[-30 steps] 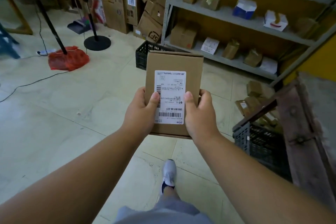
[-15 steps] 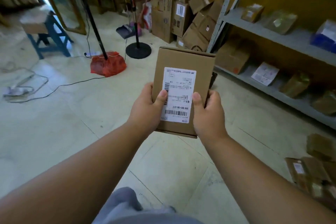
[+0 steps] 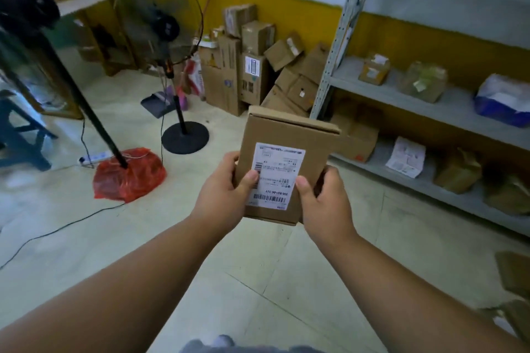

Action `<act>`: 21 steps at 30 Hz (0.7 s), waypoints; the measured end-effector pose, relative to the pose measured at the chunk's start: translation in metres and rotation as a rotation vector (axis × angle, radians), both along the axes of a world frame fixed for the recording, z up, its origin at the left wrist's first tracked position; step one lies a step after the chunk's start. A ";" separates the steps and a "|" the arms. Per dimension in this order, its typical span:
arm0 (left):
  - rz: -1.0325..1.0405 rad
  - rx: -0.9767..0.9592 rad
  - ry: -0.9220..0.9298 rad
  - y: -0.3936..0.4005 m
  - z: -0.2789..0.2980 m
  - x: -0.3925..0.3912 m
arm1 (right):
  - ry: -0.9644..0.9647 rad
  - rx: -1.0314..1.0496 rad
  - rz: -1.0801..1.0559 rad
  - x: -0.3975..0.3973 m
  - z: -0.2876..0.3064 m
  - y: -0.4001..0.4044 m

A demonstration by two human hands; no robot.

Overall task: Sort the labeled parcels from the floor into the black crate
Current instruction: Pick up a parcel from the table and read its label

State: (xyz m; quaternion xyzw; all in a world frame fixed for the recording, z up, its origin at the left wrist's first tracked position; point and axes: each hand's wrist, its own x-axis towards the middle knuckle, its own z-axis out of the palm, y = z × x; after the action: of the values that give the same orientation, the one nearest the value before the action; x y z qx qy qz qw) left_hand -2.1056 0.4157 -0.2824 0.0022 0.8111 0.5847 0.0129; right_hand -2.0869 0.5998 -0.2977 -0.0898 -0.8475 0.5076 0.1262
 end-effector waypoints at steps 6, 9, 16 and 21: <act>-0.114 -0.138 0.066 0.043 -0.015 -0.150 | 0.010 0.068 -0.164 -0.119 -0.009 0.038; -0.104 -0.248 0.083 0.078 -0.034 -0.218 | -0.004 0.100 -0.223 -0.186 -0.026 0.070; -0.073 -0.335 0.043 0.131 -0.045 -0.376 | 0.003 0.101 -0.209 -0.355 -0.057 0.120; -0.031 -0.125 -0.106 0.143 -0.055 -0.461 | -0.012 0.046 -0.231 -0.457 -0.067 0.137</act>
State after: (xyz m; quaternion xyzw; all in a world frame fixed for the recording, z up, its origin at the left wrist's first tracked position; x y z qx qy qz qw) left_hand -2.5667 0.5590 -0.3376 -0.0170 0.8442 0.5318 0.0650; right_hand -2.5434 0.7364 -0.3648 -0.1872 -0.8436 0.4696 0.1808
